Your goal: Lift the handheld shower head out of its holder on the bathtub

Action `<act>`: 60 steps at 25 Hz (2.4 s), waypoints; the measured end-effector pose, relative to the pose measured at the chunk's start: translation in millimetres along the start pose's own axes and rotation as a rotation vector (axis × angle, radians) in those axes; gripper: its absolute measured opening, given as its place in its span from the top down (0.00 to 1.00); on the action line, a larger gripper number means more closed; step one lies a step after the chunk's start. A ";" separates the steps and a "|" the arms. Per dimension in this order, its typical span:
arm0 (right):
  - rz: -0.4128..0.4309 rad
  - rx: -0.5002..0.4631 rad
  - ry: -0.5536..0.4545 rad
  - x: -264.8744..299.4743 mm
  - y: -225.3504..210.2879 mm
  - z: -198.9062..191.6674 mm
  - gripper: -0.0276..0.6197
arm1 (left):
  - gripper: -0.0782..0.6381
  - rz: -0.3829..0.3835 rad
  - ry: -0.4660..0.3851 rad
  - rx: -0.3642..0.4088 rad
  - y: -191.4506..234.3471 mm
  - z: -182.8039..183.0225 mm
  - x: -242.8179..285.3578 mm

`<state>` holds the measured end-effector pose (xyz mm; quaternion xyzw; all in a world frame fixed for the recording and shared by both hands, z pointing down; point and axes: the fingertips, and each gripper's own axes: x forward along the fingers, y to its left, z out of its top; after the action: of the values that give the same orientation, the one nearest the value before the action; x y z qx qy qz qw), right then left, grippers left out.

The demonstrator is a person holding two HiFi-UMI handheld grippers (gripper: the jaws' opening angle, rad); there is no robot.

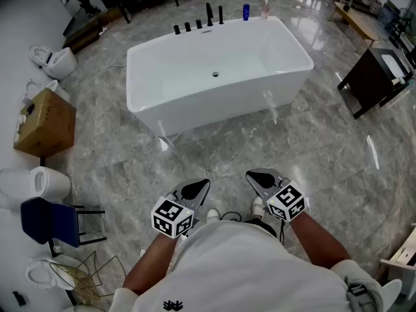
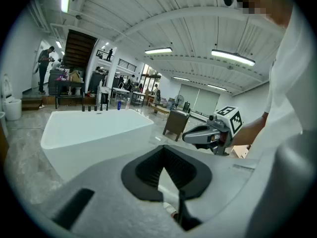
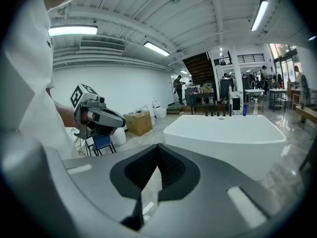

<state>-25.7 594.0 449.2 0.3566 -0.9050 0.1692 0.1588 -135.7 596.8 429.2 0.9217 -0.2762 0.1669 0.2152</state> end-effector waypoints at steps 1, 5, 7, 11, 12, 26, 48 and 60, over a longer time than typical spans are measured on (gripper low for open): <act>-0.003 0.005 0.000 8.0 8.6 1.2 0.94 | 0.88 -0.004 0.005 0.014 5.9 -2.7 -8.5; -0.015 0.017 0.006 36.6 37.7 6.5 0.94 | 0.88 -0.030 0.015 0.045 27.5 -10.0 -34.8; -0.015 0.017 0.017 43.9 45.4 7.2 0.94 | 0.88 -0.044 0.016 0.042 33.6 -12.7 -38.7; -0.020 0.034 0.032 46.9 36.0 5.4 0.94 | 0.88 -0.061 0.018 0.025 36.3 -12.8 -25.5; -0.024 0.046 0.026 46.8 29.2 6.5 0.94 | 0.88 -0.066 0.021 0.023 35.6 -10.6 -19.7; -0.126 0.024 -0.105 35.6 -134.3 56.5 0.54 | 0.88 -0.052 0.029 0.086 36.6 74.8 84.9; -0.212 0.041 -0.019 144.9 -279.2 101.8 0.55 | 0.88 -0.125 0.005 0.088 189.1 161.1 187.0; -0.262 0.010 0.031 252.3 -357.5 173.9 0.57 | 0.88 -0.163 -0.007 0.096 311.5 222.3 211.6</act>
<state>19.9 125.6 466.0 0.4698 -0.8472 0.1572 0.1919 -107.2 160.5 425.1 0.9511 -0.1925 0.1584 0.1825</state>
